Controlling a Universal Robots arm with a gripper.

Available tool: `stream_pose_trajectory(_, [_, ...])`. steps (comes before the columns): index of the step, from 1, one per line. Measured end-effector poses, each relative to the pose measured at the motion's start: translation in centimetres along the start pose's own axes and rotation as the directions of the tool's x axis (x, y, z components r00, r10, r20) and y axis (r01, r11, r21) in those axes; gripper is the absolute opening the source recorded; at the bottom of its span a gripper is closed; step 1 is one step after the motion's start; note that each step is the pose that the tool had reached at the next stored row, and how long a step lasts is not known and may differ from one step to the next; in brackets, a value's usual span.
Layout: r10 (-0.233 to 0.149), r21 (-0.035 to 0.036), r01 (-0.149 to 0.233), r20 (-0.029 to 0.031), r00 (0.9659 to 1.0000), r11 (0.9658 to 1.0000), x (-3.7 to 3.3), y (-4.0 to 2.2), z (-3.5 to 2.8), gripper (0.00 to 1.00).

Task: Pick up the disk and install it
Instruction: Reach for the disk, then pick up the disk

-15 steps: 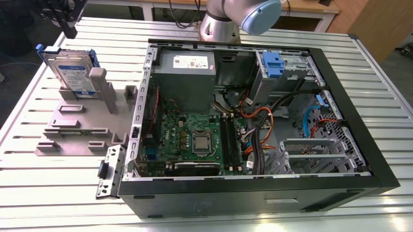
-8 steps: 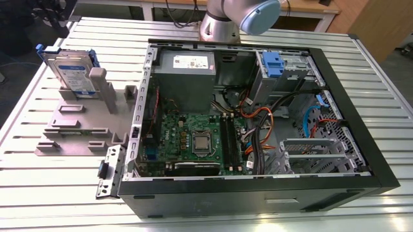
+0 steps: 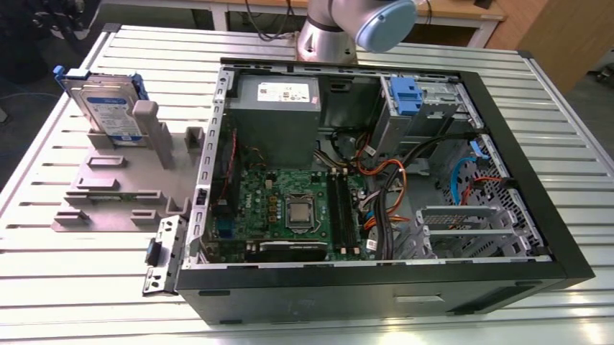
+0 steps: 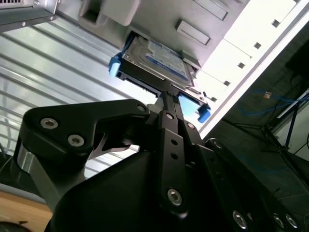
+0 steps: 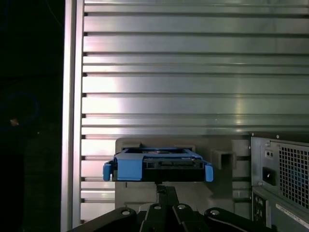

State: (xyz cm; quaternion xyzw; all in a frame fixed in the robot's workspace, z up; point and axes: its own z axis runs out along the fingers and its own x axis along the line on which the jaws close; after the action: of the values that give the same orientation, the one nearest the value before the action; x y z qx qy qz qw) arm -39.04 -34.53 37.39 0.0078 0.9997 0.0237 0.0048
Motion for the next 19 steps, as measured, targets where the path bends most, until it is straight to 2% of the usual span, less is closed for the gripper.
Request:
stream_pose_trajectory(4, [0.014, 0.0005, -0.014, 0.0008, 0.9999, 0.9999, 0.98, -0.02, 0.11, 0.11])
stream_pose_trajectory(9, [0.017, 0.0006, -0.017, 0.0008, 0.9999, 0.9999, 1.86, -0.03, 0.13, 0.11])
stream_pose_trajectory(13, [0.017, 0.0006, -0.017, 0.0009, 0.9999, 0.9999, 2.20, -0.04, 0.17, 0.11])
stream_pose_trajectory(19, [0.017, 0.0006, -0.017, 0.0009, 0.9999, 0.9999, 2.27, -0.04, 0.21, 0.11])
